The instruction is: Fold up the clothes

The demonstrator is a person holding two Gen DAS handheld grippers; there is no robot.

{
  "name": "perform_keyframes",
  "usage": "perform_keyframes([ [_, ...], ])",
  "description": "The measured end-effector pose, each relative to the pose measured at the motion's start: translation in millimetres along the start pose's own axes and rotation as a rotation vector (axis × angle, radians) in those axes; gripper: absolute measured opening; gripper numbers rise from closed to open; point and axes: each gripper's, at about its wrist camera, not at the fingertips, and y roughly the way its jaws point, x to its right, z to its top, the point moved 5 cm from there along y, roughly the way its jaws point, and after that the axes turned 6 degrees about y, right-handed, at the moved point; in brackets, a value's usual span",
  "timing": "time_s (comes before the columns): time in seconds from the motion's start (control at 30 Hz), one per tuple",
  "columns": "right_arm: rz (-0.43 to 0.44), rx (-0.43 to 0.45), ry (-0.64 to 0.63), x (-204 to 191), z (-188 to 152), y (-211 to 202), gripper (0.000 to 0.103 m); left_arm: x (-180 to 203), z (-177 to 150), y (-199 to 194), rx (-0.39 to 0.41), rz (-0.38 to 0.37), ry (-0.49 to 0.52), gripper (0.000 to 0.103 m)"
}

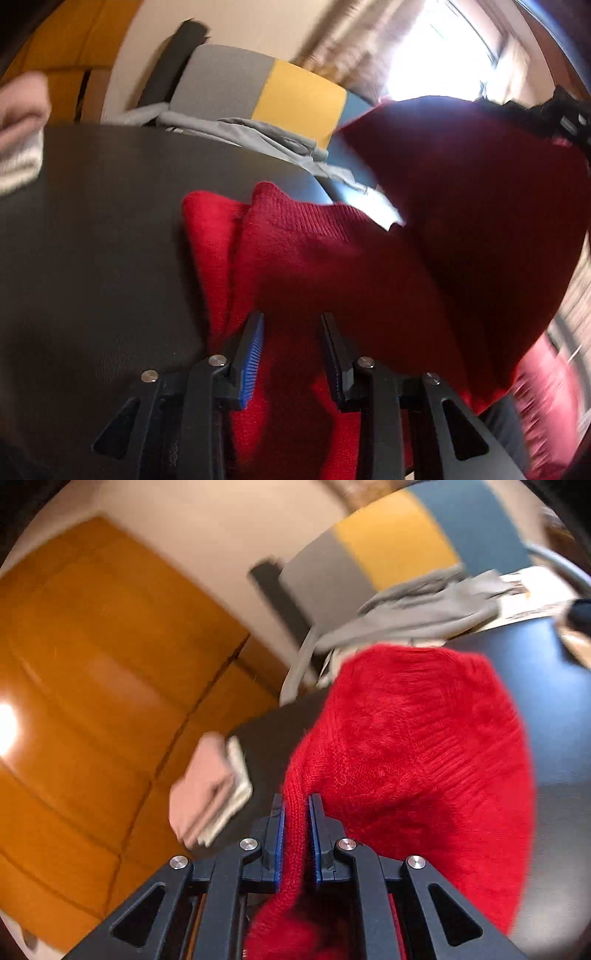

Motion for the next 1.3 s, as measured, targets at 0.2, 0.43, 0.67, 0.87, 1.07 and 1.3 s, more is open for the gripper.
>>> perform_keyframes([
  [0.2,-0.055,-0.19,-0.11,-18,-56,109,0.0,0,-4,-3,0.026,-0.005,0.025,0.024],
  [0.43,-0.038,-0.138,-0.199,-13,-74,97,0.006,-11,-5,-11,0.066,-0.096,-0.069,0.024],
  [0.67,-0.271,0.057,-0.34,40,-59,-4,0.024,-32,2,-33,0.132,-0.338,-0.334,0.029],
  [0.87,-0.321,0.004,-0.324,92,-91,-24,0.028,-13,7,-47,0.089,-0.479,-0.376,0.033],
  [1.07,-0.314,-0.012,-0.368,99,-109,-7,0.042,28,-2,-34,-0.096,-0.364,-0.153,0.036],
  [1.3,-0.278,0.003,-0.438,85,-112,-19,0.047,25,-9,-32,-0.16,-0.247,-0.144,0.005],
])
